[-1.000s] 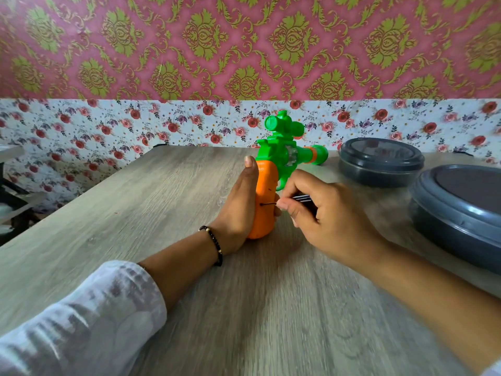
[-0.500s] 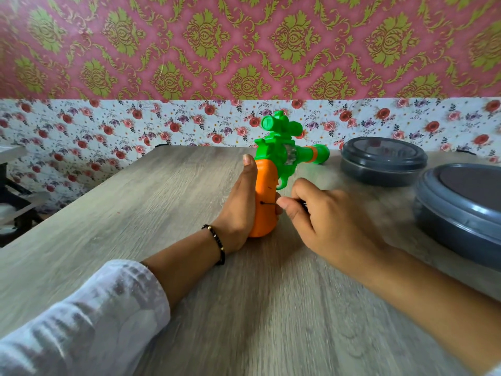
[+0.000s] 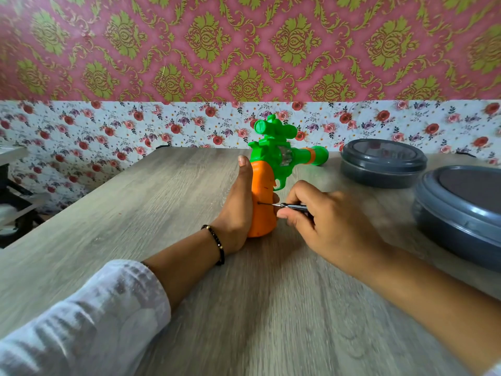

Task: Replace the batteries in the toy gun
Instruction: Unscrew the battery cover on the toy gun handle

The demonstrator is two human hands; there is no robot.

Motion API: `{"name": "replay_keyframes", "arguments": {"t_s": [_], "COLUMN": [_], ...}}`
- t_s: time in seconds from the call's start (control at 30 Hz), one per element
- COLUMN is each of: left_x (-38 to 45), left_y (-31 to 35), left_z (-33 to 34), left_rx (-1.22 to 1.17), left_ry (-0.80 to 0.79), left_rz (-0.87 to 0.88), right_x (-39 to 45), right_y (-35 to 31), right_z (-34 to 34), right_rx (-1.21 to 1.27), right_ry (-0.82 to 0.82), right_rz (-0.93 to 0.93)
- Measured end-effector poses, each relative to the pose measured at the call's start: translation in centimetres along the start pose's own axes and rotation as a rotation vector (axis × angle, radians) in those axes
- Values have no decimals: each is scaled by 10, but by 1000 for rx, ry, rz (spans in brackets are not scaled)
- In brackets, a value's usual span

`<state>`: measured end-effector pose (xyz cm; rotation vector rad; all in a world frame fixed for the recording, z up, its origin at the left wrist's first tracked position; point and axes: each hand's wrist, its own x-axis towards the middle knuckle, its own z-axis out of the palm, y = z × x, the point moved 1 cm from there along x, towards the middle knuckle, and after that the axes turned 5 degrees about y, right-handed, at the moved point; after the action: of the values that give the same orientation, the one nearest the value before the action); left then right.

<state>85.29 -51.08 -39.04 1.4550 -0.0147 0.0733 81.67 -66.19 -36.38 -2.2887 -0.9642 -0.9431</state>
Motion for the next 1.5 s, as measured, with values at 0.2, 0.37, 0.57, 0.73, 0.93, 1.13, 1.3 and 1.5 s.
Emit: {"name": "replay_keyframes", "arguments": {"t_s": [0.2,0.37,0.57,0.73,0.93,1.13,1.3,1.5], "left_x": [-2,-1,-2,-1,4,4,1,1], "left_y": [2,2,3,2,-2,-1,1,0], "left_z": [1,3,3,3,-1,0,2,3], "left_rx": [-23,-13,-16,-20,19,0,-6,-19], "left_ry": [-15,-1,-45,-9,12,0,-4,-7], "left_rz": [10,16,36,35,27,18,22,36], "right_x": [1,-2,0,-1,1,1,0,0], "right_y": [-1,-5,-3,-3,-2,-5,-2,-5], "right_z": [-1,3,-2,0,-3,2,4,7], "right_rx": [100,119,-103,-99,9,135,44,67], "right_ry": [7,22,25,54,86,71,49,73], "right_rz": [50,50,43,-3,50,54,99,59]}}
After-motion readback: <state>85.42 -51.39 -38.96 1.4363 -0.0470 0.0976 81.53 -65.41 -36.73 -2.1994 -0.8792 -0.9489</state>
